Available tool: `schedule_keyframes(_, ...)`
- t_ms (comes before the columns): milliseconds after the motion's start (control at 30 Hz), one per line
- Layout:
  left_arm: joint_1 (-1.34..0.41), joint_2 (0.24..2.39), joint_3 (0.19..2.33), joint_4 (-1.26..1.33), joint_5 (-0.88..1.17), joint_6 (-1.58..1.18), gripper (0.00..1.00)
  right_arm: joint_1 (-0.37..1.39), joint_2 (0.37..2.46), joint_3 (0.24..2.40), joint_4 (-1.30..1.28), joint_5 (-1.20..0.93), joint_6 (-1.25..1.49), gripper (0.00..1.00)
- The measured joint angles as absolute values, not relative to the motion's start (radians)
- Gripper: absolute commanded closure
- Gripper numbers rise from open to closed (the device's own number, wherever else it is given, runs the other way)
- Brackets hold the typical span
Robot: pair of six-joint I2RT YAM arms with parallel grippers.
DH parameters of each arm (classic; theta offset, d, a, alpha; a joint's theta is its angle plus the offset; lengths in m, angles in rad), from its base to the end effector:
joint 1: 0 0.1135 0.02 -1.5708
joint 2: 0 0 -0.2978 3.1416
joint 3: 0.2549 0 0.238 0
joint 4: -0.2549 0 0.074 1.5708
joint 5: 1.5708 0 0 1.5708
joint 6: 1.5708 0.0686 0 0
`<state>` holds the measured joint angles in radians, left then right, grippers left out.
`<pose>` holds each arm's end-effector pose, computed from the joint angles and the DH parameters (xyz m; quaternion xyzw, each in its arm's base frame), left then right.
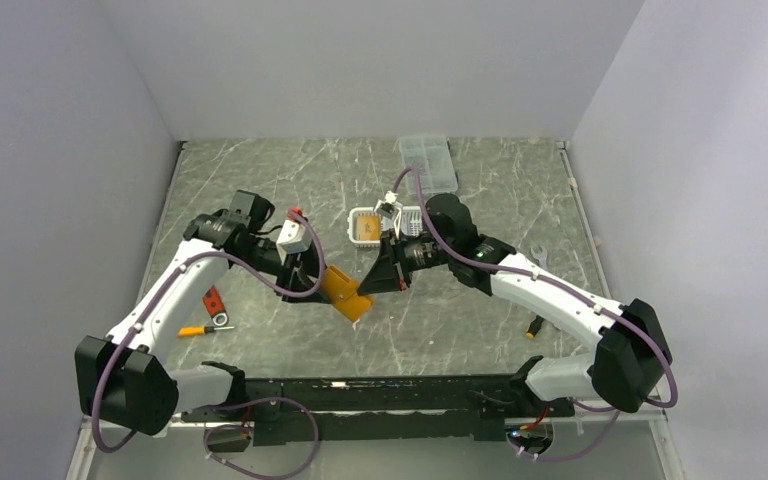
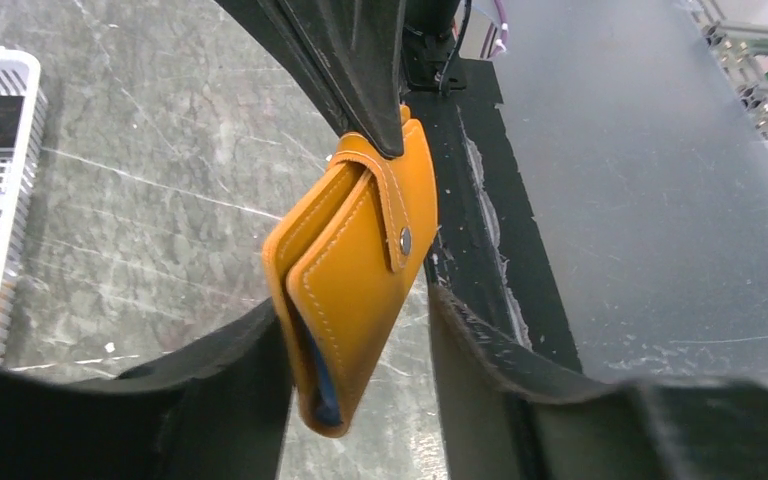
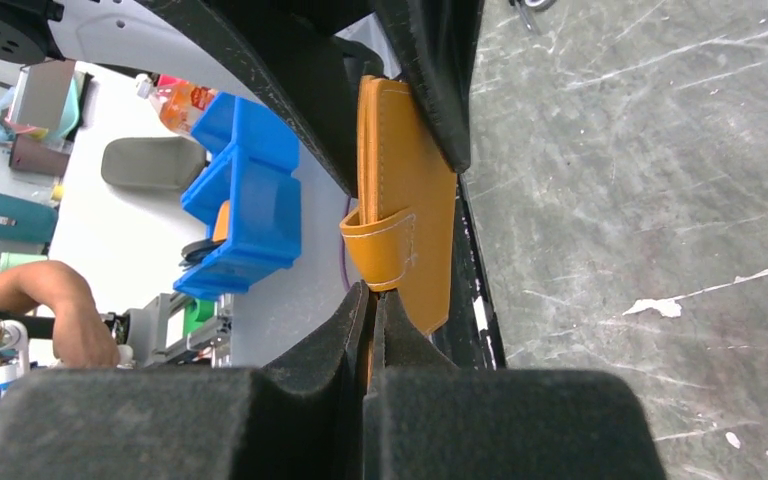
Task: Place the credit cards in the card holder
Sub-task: Open the card holder at the center of the board.
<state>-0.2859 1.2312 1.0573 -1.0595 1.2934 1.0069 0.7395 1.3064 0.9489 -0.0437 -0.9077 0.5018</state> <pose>0.1625 -0.1165 0.3260 0.5546 0.5671 -0.5086 0.3349 0.1748 0.2326 0.3312 -0.3292 0.7154 0.5859 0.1910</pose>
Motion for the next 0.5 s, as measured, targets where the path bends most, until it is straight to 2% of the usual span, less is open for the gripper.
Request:
schedule_keyframes(100, -0.285, 1.222, 1.057, -1.060, 1.293, 1.007, 0.82, 0.733, 1.308, 0.949, -0.033, -0.901, 0.506, 1.00)
schedule_keyframes(133, -0.284, 1.220, 1.057, -1.059, 1.291, 1.004, 0.87, 0.732, 1.308, 0.949, -0.032, -0.896, 0.506, 0.98)
schedule_keyframes(167, -0.284, 1.216, 1.057, -1.057, 1.288, 1.000, 0.90, 0.731, 1.309, 0.949, -0.032, -0.889, 0.506, 0.91)
schedule_keyframes(267, -0.282, 1.208, 1.050, -1.028, 1.274, 0.950, 0.97, 0.730, 1.309, 0.949, -0.038, -0.846, 0.504, 0.66)
schedule_keyframes(367, -0.282, 1.203, 1.028, -0.963, 1.259, 0.859, 1.00, 0.728, 1.308, 0.957, -0.077, -0.750, 0.486, 0.48)
schedule_keyframes(400, -0.282, 1.200, 1.017, -0.926, 1.251, 0.804, 1.00, 0.729, 1.304, 0.965, -0.112, -0.690, 0.471, 0.43)
schedule_keyframes(500, -0.282, 1.191, 0.975, -0.796, 1.220, 0.621, 1.00, 0.734, 1.268, 0.987, -0.198, -0.511, 0.432, 0.40)
